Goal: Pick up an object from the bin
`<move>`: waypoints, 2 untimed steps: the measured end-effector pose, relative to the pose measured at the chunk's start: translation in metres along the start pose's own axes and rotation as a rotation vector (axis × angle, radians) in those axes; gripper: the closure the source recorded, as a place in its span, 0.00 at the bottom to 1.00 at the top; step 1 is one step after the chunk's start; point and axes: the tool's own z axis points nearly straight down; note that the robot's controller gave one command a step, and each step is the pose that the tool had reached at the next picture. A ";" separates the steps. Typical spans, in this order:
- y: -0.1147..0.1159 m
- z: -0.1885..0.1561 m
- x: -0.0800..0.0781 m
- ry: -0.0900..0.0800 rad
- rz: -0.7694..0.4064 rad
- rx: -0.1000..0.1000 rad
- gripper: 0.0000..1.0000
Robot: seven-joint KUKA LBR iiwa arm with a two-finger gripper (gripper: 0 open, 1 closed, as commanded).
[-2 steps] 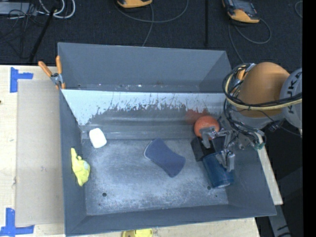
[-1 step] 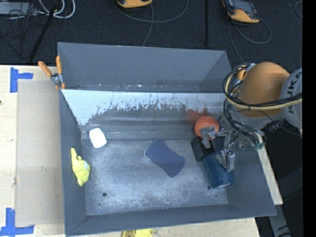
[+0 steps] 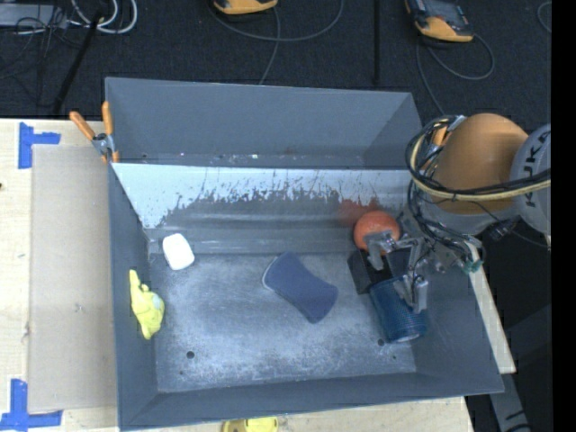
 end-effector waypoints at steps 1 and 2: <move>0.000 0.000 0.000 0.000 0.000 0.000 1.00; 0.000 0.000 0.000 0.000 0.000 0.000 1.00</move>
Offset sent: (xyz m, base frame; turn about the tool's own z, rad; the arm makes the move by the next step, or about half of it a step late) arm -0.0001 0.0001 0.0508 0.0010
